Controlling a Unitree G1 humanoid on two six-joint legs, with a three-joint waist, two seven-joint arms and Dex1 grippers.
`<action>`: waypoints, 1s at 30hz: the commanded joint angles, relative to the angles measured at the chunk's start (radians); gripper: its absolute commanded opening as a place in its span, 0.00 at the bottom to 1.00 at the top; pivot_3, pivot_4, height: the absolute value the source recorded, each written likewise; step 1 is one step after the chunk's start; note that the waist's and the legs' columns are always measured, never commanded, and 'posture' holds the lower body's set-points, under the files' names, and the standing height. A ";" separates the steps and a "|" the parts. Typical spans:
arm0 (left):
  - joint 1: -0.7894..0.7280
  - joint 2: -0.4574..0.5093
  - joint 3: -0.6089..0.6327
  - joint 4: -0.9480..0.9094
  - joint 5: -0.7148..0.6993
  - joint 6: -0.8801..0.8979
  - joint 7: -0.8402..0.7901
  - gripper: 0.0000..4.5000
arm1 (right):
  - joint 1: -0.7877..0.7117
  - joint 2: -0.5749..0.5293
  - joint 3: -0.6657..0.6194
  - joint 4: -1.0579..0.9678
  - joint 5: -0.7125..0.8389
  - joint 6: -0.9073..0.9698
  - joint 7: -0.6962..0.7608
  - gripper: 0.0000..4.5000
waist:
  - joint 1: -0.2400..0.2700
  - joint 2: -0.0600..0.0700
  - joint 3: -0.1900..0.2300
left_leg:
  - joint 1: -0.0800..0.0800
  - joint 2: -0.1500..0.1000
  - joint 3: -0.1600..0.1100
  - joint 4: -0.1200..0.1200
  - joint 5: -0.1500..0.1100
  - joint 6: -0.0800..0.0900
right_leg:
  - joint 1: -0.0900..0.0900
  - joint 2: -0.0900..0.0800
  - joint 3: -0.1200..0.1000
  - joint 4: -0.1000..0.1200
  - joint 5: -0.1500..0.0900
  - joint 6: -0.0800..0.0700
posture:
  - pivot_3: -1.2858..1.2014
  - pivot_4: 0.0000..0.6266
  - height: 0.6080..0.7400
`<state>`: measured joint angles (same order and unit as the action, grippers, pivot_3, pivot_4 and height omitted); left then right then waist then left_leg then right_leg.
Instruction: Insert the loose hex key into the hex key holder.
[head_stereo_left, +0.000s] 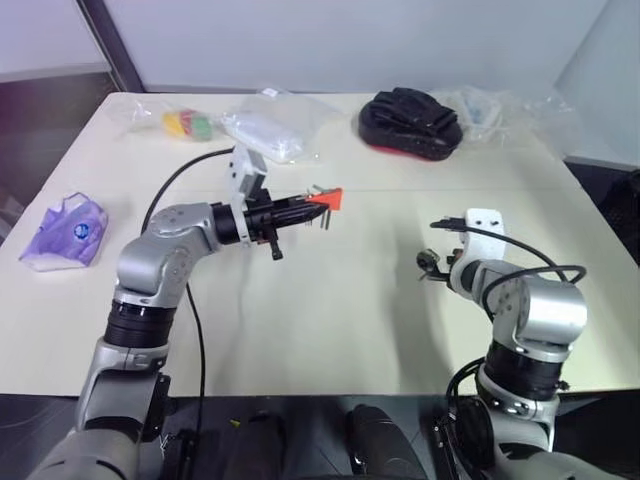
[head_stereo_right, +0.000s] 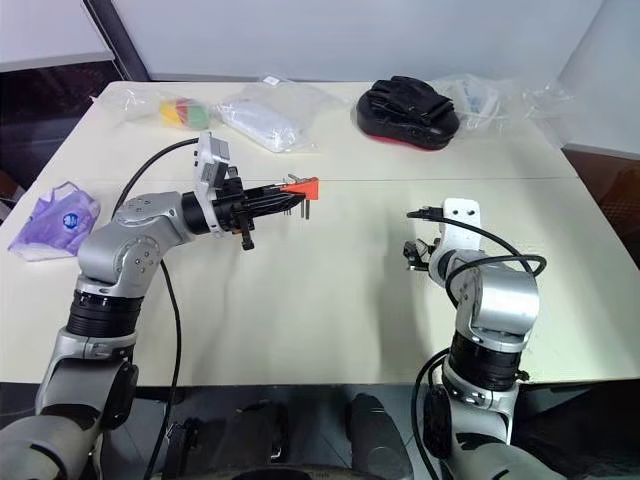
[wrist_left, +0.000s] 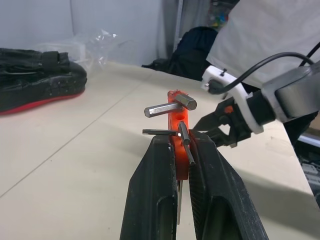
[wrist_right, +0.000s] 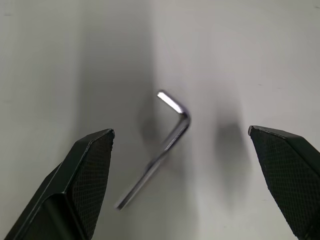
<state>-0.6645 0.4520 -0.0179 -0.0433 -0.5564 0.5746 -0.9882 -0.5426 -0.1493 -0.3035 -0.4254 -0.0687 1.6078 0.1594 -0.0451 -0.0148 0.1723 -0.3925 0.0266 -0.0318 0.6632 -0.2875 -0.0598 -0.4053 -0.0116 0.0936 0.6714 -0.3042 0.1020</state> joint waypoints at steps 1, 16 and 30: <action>0.005 0.012 0.015 -0.047 -0.008 -0.006 0.008 0.00 | -0.034 0.008 -0.008 0.013 -0.002 0.007 -0.028 0.99 | 0.000 0.000 0.000 | 0.000 0.000 0.000 0.000 0.000 0.000 | 0.000 0.000 0.000 0.000 0.000 0.000 | 0.52 0.24 1.00; 0.014 0.024 0.020 -0.072 -0.012 0.000 0.038 0.00 | -0.033 -0.021 0.080 0.102 0.045 0.007 -0.056 0.94 | 0.000 0.000 0.000 | 0.000 0.000 0.000 0.000 0.000 0.000 | 0.000 0.000 0.000 0.000 0.000 0.000 | 0.52 0.24 1.00; 0.011 0.018 0.017 -0.071 -0.011 -0.005 0.053 0.00 | -0.051 -0.067 0.094 0.120 0.084 0.007 -0.060 0.02 | 0.000 0.000 0.000 | 0.000 0.000 0.000 0.000 0.000 0.000 | 0.001 0.000 0.000 -0.001 0.000 0.000 | 0.52 0.24 1.00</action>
<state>-0.6418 0.4682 -0.0170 -0.0827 -0.5573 0.5820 -0.9348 -0.5914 -0.1968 -0.2294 -0.3002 0.0012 1.6048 0.0960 -0.0447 -0.0151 0.1721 -0.3925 0.0266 -0.0317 0.6632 -0.2875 -0.0598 -0.4046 -0.0116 0.0936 0.6705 -0.3043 0.1020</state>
